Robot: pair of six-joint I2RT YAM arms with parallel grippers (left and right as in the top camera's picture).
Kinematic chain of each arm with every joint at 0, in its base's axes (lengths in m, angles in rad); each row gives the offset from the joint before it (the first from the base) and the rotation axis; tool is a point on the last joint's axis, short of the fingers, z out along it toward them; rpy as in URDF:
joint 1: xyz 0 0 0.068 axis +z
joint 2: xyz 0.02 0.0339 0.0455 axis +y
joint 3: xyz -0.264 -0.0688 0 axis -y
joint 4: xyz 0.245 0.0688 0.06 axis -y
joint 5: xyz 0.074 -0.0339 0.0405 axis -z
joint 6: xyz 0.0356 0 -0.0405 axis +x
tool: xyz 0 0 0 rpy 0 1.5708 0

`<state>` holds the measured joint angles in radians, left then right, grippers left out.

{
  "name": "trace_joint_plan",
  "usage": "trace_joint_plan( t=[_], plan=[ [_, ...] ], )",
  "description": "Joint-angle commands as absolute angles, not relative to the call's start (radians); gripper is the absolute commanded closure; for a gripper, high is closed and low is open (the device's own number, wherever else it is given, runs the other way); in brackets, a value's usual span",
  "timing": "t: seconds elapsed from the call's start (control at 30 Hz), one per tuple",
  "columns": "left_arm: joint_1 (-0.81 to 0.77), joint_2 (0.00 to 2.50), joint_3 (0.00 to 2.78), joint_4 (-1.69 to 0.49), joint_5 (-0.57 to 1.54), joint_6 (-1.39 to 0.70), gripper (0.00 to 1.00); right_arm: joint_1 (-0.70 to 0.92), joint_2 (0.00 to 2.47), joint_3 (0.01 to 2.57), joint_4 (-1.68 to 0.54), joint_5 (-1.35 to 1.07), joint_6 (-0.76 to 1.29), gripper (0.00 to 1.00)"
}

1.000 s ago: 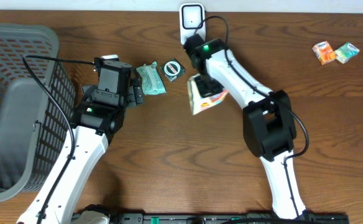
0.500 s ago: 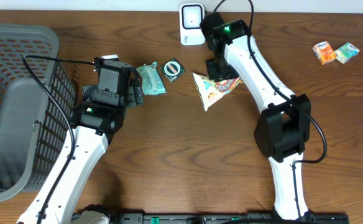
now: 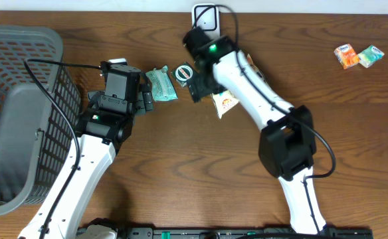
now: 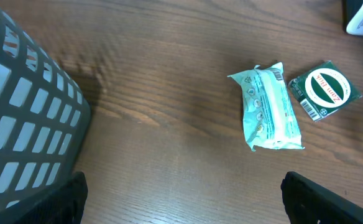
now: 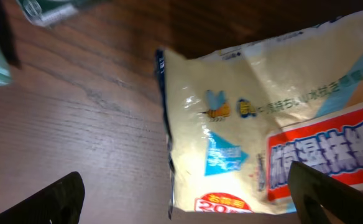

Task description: Scan the item barcode

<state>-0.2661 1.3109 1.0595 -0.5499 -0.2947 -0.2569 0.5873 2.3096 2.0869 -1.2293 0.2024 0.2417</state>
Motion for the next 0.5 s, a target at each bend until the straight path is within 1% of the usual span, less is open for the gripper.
trace_joint_plan(
  t=[0.0, 0.13, 0.27, 0.3, 0.33, 0.37, 0.43, 0.47],
  plan=[
    [-0.263, 1.304, 1.063, -0.55, -0.312, -0.244, 0.02, 0.613, 2.293, 2.016, -1.194, 0.378, 0.282, 0.01],
    [-0.263, 1.304, 1.063, -0.55, -0.312, -0.244, 0.02, 0.619, 2.293, 1.901, -1.11, 0.507, 0.361, 0.01],
    [-0.263, 1.304, 1.063, -0.55, -0.312, -0.244, 0.02, 0.614, 2.293, 1.768, -0.986, 0.511, 0.362, 0.01],
    [-0.263, 1.304, 1.063, -0.55, -0.312, -0.244, 0.02, 0.611, 2.293, 1.742, -0.964, 0.514, 0.362, 0.02],
    [-0.263, 1.304, 1.063, -0.55, -0.312, -0.244, 0.02, 0.608, 2.293, 1.727, -0.955, 0.515, 0.362, 0.11],
    [-0.263, 1.304, 1.063, -0.55, -0.312, -0.244, 0.02, 0.605, 2.293, 1.72, -0.955, 0.514, 0.362, 0.24],
    [-0.263, 1.304, 1.063, -0.55, -0.312, -0.244, 0.02, 0.601, 2.292, 1.723, -0.967, 0.511, 0.362, 0.61],
    [-0.263, 1.304, 1.063, -0.55, -0.312, -0.244, 0.02, 0.6, 2.289, 1.734, -0.981, 0.51, 0.362, 0.75]
  ],
)
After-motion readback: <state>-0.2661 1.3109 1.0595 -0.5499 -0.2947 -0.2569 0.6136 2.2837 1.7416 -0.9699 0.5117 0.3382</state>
